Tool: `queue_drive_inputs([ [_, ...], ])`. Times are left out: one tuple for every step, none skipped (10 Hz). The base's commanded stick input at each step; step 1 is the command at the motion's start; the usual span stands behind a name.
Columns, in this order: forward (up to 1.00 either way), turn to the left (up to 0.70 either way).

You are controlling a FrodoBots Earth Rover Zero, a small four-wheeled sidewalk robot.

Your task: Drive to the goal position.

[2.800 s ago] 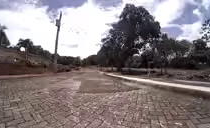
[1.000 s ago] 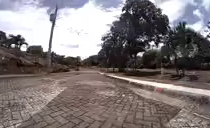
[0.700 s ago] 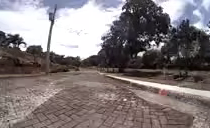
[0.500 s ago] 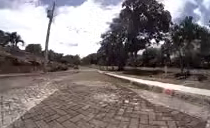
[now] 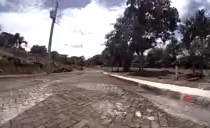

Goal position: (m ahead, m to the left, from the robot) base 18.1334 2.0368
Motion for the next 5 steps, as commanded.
queue_drive_inputs([
  [1.0,0.12],
  [1.0,0.27],
  [1.0,0.17],
  [1.0,0.05],
  [1.0,0.21],
])
